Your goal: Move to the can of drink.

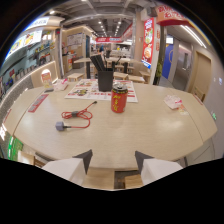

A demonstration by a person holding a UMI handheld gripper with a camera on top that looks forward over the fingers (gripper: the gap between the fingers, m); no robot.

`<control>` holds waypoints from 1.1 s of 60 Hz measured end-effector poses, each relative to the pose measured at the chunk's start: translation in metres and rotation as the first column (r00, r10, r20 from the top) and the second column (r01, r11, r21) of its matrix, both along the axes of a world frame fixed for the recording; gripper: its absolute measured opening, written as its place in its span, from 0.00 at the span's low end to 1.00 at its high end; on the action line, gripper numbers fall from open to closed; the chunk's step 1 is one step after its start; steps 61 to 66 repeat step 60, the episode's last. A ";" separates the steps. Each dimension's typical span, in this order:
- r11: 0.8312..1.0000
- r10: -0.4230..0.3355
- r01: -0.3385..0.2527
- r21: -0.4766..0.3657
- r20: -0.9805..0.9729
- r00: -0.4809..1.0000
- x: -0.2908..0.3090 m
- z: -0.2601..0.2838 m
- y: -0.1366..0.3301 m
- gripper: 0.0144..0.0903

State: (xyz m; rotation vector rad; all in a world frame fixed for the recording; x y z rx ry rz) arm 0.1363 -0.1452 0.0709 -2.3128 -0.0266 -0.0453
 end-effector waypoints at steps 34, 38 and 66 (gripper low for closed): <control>0.988 -0.030 0.022 0.153 0.052 0.998 0.034 -0.005 0.174 0.93; 0.989 -0.029 0.021 0.148 0.050 0.998 0.035 -0.010 0.189 0.92; 0.989 -0.031 0.026 0.145 0.034 0.999 0.036 -0.012 0.205 0.92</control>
